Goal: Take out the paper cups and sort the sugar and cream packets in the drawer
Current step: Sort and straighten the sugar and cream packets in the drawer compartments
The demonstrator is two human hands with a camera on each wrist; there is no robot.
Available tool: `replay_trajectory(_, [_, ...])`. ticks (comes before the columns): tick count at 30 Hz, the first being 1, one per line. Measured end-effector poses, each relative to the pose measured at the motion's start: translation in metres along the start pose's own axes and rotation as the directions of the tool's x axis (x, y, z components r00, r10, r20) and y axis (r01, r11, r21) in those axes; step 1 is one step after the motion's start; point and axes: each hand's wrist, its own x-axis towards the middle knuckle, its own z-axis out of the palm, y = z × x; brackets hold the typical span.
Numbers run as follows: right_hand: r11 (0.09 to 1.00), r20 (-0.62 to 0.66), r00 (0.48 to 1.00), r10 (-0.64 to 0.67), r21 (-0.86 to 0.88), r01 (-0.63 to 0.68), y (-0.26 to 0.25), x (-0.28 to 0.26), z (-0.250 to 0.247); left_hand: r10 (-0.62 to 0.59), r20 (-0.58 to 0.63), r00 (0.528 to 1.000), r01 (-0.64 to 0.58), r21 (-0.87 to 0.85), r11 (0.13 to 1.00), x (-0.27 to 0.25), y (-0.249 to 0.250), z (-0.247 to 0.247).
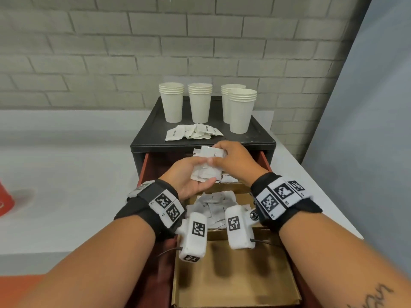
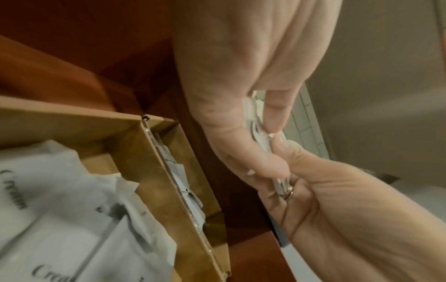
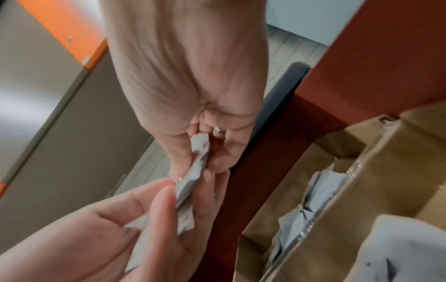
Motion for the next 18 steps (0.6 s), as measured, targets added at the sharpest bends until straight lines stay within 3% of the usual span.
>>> replay_trajectory(7, [0.969, -0.021, 0.981, 0.195, 0.156, -0.19, 0.016, 0.001, 0.003, 0.137, -0.194, 0.971, -0.115, 0.121, 0.986, 0.008, -0.012, -0.005])
replay_trajectory(14, [0.904, 0.035, 0.955, 0.293, 0.316, -0.289, 0.023, 0.001, 0.0, 0.196, -0.27, 0.943, -0.146, 0.194, 0.97, 0.014, -0.011, -0.012])
replay_trajectory(18, [0.914, 0.007, 0.962, 0.273, 0.31, -0.262, 0.025, 0.0, -0.001, 0.215, -0.319, 0.923, -0.158, 0.194, 0.968, 0.016, -0.008, -0.016])
